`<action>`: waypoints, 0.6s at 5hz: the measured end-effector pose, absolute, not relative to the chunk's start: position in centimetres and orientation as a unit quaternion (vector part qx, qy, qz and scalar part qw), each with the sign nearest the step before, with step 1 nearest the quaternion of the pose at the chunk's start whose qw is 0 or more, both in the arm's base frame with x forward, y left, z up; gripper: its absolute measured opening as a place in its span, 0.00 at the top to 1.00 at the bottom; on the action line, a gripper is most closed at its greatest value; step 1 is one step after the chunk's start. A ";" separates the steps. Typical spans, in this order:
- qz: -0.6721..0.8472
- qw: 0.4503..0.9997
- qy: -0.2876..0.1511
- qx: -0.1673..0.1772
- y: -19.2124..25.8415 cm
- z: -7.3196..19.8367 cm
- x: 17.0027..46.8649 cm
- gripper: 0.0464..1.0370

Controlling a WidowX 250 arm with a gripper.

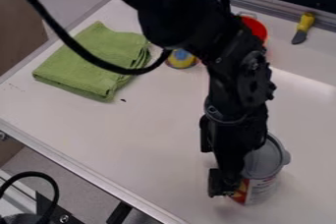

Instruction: Move the silver can to the rigth side

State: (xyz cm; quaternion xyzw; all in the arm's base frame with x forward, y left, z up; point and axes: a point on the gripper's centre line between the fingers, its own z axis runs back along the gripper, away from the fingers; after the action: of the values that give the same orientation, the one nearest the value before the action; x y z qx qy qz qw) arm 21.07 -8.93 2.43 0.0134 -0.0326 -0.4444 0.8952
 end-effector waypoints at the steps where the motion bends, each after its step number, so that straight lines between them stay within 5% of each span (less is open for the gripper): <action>1: -0.399 0.916 -0.044 0.018 -7.4 3.7 21.6 0.04; 3: -0.383 0.921 -0.041 0.055 -3.1 4.9 22.2 0.04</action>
State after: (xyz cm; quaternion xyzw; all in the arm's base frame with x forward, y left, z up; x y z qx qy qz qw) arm 22.23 -3.10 4.85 0.0552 -0.0414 -0.3826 0.9213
